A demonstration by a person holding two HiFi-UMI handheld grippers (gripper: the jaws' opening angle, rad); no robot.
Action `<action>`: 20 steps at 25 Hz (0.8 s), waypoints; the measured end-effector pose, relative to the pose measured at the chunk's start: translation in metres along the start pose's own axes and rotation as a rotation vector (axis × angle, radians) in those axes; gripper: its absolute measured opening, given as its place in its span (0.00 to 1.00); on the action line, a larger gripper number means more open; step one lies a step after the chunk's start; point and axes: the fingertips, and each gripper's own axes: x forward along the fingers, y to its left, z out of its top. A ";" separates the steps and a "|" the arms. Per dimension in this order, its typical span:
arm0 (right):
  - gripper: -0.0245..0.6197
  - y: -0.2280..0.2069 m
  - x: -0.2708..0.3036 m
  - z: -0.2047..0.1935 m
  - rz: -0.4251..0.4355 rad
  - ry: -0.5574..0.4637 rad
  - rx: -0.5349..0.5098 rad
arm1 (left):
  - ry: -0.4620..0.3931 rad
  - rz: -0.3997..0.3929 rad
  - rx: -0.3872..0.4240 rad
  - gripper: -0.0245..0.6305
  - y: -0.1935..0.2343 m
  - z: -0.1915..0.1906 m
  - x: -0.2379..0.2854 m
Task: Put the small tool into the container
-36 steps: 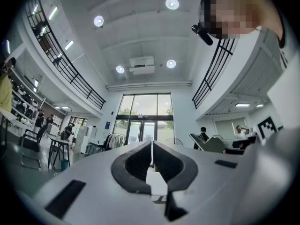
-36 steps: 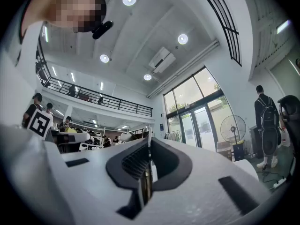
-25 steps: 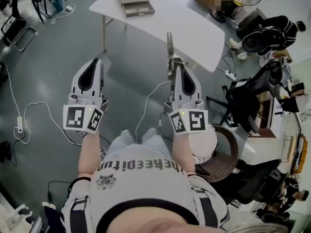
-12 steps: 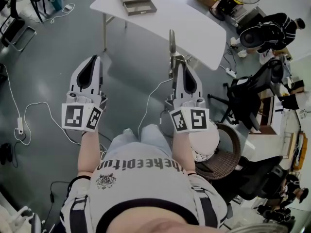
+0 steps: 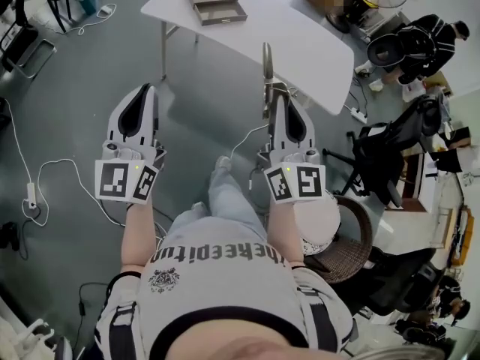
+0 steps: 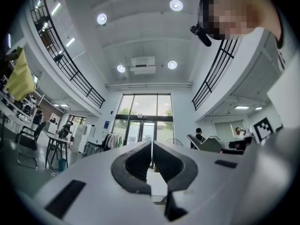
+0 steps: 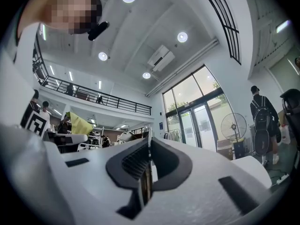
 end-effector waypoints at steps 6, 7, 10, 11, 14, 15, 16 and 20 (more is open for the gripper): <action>0.05 -0.013 0.050 -0.010 0.027 -0.007 0.011 | -0.002 0.031 0.014 0.05 0.025 -0.007 0.037; 0.05 -0.015 0.060 -0.011 0.032 -0.009 0.012 | -0.001 0.037 0.016 0.05 0.030 -0.008 0.045; 0.05 -0.029 0.094 -0.015 0.047 -0.015 0.017 | -0.008 0.054 0.024 0.05 0.042 -0.011 0.074; 0.05 -0.035 0.105 -0.017 0.051 -0.015 0.019 | -0.010 0.060 0.026 0.05 0.045 -0.013 0.084; 0.05 -0.053 0.137 -0.022 0.066 -0.008 0.026 | -0.009 0.076 0.031 0.05 0.052 -0.018 0.114; 0.04 -0.058 0.148 -0.023 0.072 -0.008 0.028 | -0.011 0.081 0.035 0.05 0.054 -0.018 0.125; 0.04 -0.064 0.159 -0.024 0.079 -0.009 0.030 | -0.014 0.085 0.041 0.05 0.056 -0.018 0.135; 0.05 -0.089 0.200 -0.030 0.104 -0.020 0.041 | -0.026 0.101 0.057 0.05 0.061 -0.024 0.176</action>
